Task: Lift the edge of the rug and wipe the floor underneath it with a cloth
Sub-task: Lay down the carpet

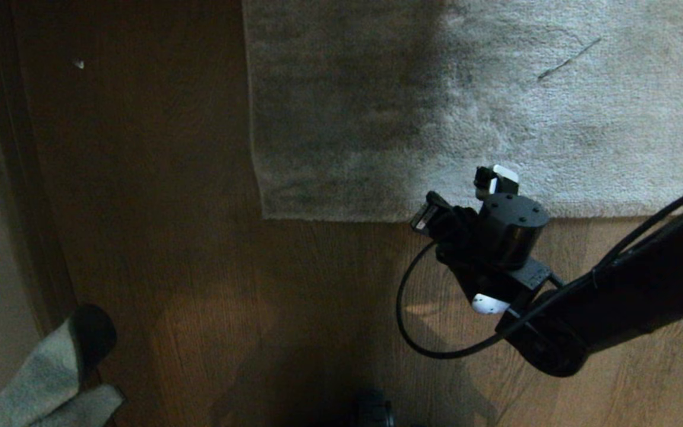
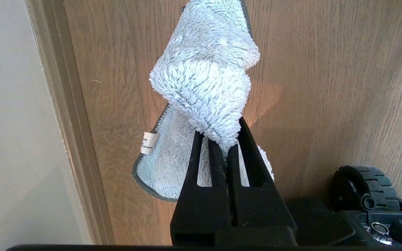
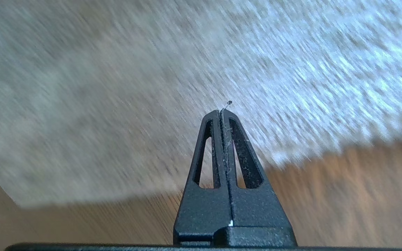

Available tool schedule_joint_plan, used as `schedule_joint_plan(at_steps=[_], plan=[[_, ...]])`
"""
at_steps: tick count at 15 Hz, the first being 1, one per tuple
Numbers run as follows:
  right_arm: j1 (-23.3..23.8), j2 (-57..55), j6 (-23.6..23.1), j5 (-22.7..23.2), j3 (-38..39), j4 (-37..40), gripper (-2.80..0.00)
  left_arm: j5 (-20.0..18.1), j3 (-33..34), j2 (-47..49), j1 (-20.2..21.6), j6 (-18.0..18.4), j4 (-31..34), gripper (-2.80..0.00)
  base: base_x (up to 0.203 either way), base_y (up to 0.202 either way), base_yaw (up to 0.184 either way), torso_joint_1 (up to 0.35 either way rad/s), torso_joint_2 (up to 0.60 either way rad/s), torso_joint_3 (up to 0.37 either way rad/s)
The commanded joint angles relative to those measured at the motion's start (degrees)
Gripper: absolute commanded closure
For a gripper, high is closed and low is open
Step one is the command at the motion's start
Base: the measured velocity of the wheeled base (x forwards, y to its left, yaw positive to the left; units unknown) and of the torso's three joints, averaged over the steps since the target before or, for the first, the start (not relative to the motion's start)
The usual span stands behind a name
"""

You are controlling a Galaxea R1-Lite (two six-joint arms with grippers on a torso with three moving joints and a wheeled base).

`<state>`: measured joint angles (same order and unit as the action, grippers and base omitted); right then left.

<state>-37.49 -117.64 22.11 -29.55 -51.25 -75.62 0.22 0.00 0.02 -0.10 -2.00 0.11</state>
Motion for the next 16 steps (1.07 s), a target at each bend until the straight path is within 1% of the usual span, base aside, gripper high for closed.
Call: schedule_joint_plan(at_steps=[1, 6, 8, 16], plan=[[0.0, -4.5, 0.0, -0.2, -1.9, -4.3, 0.0, 0.0, 0.0, 0.0, 0.0, 0.0, 0.0, 0.0, 0.0, 0.0, 0.0, 0.0, 0.0, 0.0], [0.0, -8.4, 0.8, -0.2, -2.5, -8.6, 0.0, 0.0, 0.0, 0.0, 0.0, 0.0, 0.0, 0.0, 0.0, 0.0, 0.0, 0.0, 0.0, 0.0], [0.0, -9.4, 3.0, -0.2, -3.4, -9.1, 0.0, 0.0, 0.0, 0.0, 0.0, 0.0, 0.0, 0.0, 0.0, 0.0, 0.0, 0.0, 0.0, 0.0], [0.7, -12.2, 2.9, -0.2, -3.9, -10.9, 0.0, 0.0, 0.0, 0.0, 0.0, 0.0, 0.0, 0.0, 0.0, 0.0, 0.0, 0.0, 0.0, 0.0]])
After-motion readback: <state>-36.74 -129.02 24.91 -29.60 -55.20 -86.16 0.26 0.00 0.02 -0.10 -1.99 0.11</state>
